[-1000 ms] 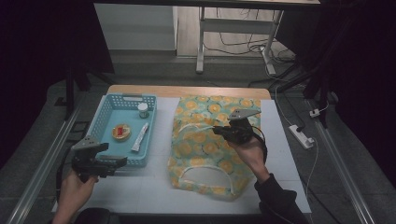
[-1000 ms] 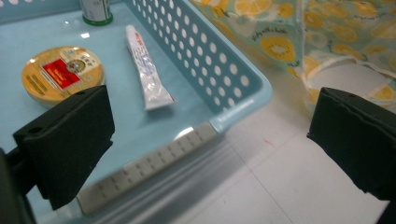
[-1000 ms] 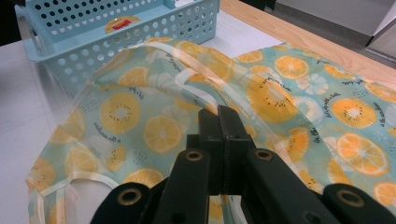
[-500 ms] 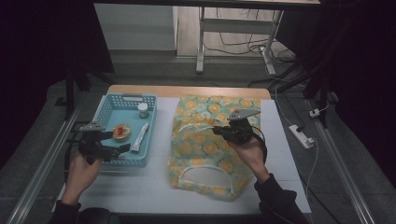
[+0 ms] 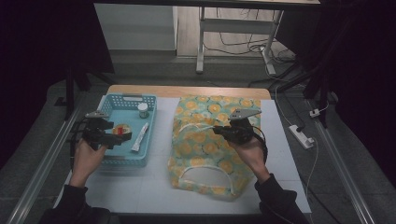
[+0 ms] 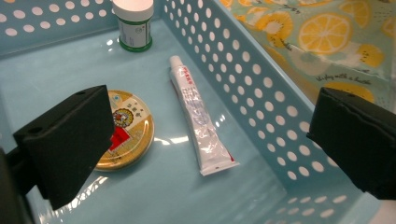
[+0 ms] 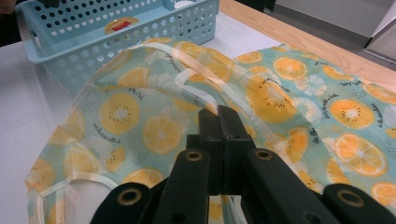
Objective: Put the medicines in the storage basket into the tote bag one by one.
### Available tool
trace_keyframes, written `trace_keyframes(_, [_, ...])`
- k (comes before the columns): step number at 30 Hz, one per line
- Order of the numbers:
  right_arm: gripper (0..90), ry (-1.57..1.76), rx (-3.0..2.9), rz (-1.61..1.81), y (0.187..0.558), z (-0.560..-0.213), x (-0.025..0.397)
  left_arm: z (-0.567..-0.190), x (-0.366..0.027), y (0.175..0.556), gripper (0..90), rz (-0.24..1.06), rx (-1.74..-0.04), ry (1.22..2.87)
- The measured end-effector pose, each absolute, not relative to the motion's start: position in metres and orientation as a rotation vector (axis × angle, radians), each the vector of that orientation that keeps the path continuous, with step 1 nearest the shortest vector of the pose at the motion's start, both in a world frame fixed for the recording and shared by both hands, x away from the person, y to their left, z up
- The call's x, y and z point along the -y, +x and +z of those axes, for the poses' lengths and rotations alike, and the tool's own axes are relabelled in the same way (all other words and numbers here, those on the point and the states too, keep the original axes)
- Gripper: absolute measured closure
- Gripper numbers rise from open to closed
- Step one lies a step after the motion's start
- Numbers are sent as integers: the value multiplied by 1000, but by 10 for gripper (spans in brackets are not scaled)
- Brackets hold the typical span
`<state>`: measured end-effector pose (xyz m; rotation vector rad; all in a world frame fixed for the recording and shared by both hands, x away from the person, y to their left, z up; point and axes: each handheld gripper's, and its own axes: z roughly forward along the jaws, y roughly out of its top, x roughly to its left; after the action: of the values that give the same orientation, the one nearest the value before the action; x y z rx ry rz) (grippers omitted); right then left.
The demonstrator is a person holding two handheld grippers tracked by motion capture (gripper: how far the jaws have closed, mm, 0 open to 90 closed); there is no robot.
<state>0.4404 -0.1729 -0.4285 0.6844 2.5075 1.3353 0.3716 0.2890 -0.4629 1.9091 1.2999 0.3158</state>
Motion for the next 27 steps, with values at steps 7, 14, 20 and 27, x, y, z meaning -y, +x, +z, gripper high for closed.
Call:
trace_keyframes(7, [896, 684, -2506, 1336, 441, -429, 173, -468, -291, 391, 0, 260, -1318, 1908])
trace_keyframes(14, [895, 686, -2506, 1334, 441, -429, 173, -472, -293, 406, 1, 250, -1335, 1924])
trace_keyframes(20, [895, 683, -2507, 1330, 441, -430, 173, -486, -293, 422, 0, 261, -1409, 1978])
trace_keyframes(27, [895, 687, -2508, 1326, 442, -431, 174, -495, -292, 437, 0, 279, -1516, 2034])
